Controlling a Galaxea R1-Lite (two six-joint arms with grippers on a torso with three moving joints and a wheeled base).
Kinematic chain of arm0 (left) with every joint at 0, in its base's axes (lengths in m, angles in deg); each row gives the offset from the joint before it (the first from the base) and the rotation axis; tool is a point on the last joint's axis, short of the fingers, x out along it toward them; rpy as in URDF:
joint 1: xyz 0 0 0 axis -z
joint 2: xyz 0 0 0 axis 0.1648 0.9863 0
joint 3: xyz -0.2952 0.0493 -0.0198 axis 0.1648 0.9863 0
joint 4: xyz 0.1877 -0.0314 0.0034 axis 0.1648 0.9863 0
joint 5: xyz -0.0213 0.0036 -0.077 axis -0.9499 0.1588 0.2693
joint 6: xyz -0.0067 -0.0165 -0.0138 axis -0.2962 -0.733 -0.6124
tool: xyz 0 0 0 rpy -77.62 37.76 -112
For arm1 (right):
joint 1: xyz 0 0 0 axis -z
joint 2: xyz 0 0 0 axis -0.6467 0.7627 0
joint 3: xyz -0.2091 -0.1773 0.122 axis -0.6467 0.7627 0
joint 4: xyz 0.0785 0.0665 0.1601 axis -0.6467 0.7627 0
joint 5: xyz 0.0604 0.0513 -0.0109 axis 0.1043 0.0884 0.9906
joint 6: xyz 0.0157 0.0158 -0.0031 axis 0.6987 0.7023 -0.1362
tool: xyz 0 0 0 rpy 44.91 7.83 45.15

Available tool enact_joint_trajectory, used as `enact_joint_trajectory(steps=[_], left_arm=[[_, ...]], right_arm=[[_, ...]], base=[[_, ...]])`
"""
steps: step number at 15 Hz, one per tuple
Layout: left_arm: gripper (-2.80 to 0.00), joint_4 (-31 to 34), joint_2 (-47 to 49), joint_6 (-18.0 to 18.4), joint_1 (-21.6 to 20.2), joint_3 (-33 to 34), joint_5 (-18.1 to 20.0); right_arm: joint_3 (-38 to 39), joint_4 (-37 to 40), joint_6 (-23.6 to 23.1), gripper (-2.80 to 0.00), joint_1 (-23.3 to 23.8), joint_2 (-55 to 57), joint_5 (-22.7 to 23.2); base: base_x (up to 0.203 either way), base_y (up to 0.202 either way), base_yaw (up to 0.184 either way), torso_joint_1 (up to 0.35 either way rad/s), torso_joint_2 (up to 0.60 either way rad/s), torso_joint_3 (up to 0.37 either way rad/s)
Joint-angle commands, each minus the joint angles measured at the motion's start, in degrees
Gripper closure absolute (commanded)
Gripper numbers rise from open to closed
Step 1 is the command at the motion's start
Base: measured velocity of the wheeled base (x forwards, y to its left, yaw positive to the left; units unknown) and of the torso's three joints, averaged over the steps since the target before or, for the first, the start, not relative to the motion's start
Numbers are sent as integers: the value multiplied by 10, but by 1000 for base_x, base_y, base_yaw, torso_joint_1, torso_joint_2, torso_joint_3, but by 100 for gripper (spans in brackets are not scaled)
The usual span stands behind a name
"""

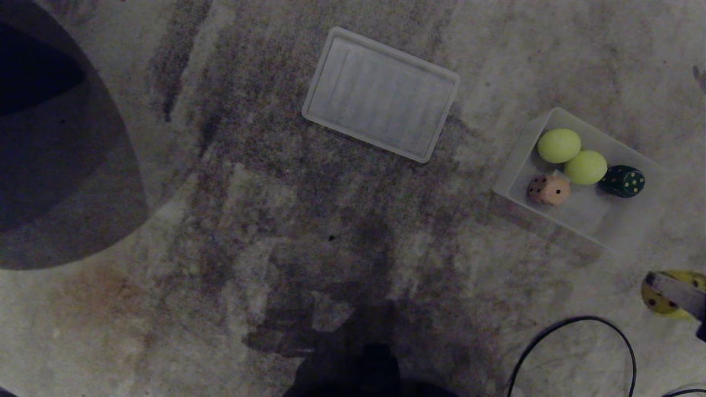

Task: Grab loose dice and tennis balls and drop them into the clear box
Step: Put the toys in the box

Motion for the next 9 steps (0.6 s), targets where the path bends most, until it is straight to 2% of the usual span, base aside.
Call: enact_joint_trajectory(steps=[1, 3, 5, 9], left_arm=[[0, 0, 1, 0, 0, 1, 0], [0, 0, 1, 0, 0, 1, 0], [0, 0, 1, 0, 0, 1, 0], [0, 0, 1, 0, 0, 1, 0]], right_arm=[[-13, -172, 13, 0, 1, 219, -5], [-35, -307, 23, 0, 2, 320, -25], [-67, -402, 28, 0, 9, 372, -41], [-71, -409, 20, 0, 30, 395, -45]], base=[[0, 0, 0, 0, 0, 0], [0, 0, 0, 0, 0, 0], [0, 0, 0, 0, 0, 0], [0, 0, 0, 0, 0, 0]])
